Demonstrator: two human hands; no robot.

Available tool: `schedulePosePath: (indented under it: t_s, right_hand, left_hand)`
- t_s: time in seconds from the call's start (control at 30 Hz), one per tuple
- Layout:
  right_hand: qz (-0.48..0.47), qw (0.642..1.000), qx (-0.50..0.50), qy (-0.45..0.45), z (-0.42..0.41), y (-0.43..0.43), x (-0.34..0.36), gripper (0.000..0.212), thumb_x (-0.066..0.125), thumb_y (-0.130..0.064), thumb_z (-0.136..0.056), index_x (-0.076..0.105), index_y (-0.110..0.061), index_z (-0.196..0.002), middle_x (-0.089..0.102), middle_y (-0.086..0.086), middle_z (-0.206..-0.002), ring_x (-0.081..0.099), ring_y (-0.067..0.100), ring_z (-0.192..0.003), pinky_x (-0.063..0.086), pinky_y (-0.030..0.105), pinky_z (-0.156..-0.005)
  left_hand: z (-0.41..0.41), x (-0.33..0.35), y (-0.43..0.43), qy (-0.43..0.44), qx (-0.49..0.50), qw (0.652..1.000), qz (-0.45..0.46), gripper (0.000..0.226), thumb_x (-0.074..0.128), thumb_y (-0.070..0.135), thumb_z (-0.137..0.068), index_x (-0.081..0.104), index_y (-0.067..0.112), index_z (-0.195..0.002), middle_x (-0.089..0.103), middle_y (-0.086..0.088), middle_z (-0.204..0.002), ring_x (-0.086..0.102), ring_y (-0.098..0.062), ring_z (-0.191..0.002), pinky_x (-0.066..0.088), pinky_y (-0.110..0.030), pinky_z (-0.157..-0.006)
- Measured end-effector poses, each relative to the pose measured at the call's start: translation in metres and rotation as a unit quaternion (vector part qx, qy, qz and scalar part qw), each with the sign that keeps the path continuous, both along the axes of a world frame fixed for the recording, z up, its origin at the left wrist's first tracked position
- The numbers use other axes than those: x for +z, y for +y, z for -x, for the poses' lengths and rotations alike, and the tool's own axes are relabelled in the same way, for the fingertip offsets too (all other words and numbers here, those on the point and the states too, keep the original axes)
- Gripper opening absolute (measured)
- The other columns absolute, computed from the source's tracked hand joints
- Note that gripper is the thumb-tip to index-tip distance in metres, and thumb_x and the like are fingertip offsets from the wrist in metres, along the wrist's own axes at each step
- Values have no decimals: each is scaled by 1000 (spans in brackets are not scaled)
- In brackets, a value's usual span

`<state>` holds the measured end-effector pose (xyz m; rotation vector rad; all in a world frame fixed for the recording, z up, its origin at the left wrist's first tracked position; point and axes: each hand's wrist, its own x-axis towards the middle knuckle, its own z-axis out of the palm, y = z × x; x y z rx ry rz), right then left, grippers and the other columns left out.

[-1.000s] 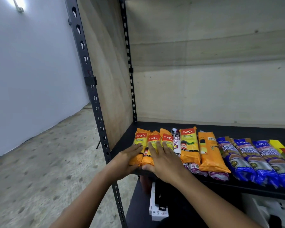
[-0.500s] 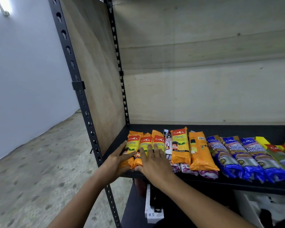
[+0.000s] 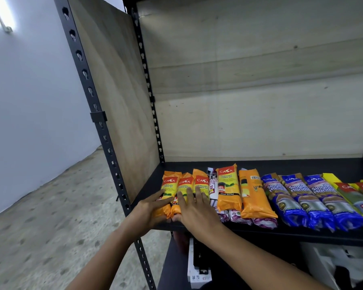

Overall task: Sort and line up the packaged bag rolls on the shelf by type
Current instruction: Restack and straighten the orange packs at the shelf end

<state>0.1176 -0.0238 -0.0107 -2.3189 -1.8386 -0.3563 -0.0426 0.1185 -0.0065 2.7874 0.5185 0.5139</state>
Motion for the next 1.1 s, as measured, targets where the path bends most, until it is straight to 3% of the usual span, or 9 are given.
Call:
schedulePosePath:
  t_s: [0.3, 0.37, 0.43, 0.53, 0.63, 0.77, 0.9, 1.03, 1.1]
  right_hand:
    - [53, 998, -7, 40, 0, -6, 20, 94, 42, -71, -89, 6, -16, -156, 6, 22, -162, -1, 44, -149, 7, 57, -118]
    - [53, 998, 2, 36, 0, -11, 26, 96, 44, -71, -88, 5, -16, -157, 4, 19, -163, -3, 40, -150, 2, 56, -118]
    - [48, 998, 16, 47, 1, -19, 31, 94, 49, -66, -90, 8, -15, -156, 6, 16, -164, -2, 36, -151, 2, 54, -119]
    - [9, 995, 23, 100, 6, -37, 42, 82, 54, -55, -93, 18, -14, -154, 15, 11, -163, 11, 31, -150, 21, 49, -117]
    - [-79, 988, 23, 132, 6, -60, 58, 63, 50, -48, -97, 28, -23, -150, 29, 1, -157, 38, 22, -138, 46, 36, -96]
    - [-173, 974, 27, 145, -8, -93, 79, 47, 43, -45, -99, 38, -30, -144, 38, -8, -146, 47, 11, -125, 49, 27, -86]
    - [-194, 970, -23, 143, -45, -126, 86, 49, 46, -43, -98, 39, -30, -144, 39, -6, -147, 39, 12, -132, 43, 27, -91]
    - [-83, 977, -79, 179, -79, -152, 77, 72, 49, -53, -94, 17, -30, -155, 17, -1, -160, 14, 20, -148, 31, 43, -113]
    - [-27, 975, -84, 206, -87, -160, 74, 85, 52, -59, -91, 5, -31, -157, 3, -2, -165, -1, 22, -151, 21, 46, -117]
  left_hand:
    - [-1, 3, -16, 25, 36, 999, 17, 74, 66, 55, -84, 26, 52, -147, 4, 12, -161, 22, -13, -145, 31, -8, -99]
    - [0, 9, -22, 38, 28, 999, 27, 84, 65, 64, -80, 16, 57, -147, -1, 15, -161, 15, -14, -147, 32, -18, -108]
    - [0, 14, -29, 60, 26, 998, 14, 89, 62, 73, -76, 7, 61, -146, -5, 14, -162, -4, -18, -150, 16, -40, -121]
    - [-6, 23, -43, 54, 13, 998, -29, 84, 56, 74, -81, 5, 60, -147, -4, 13, -163, -22, -13, -148, -8, -47, -120]
    - [-18, 35, -59, 9, -3, 1000, -24, 73, 57, 58, -86, 20, 52, -149, 12, 14, -162, -4, -10, -151, -2, -45, -122]
    - [-47, 44, -86, -25, -29, 999, 15, 62, 61, 48, -85, 41, 42, -143, 32, 16, -153, 31, -7, -141, 31, -33, -114]
    - [-79, 46, -111, 11, -26, 999, 19, 72, 55, 69, -83, 28, 50, -147, 24, 14, -158, 26, -11, -143, 34, -42, -113]
    - [-106, 52, -131, 7, -45, 998, 32, 73, 54, 69, -86, 21, 51, -149, 10, 16, -162, 24, -13, -145, 34, -33, -109]
    - [-116, 53, -134, 24, -57, 998, 32, 75, 54, 69, -86, 20, 50, -150, 4, 17, -163, 19, -14, -147, 32, -37, -112]
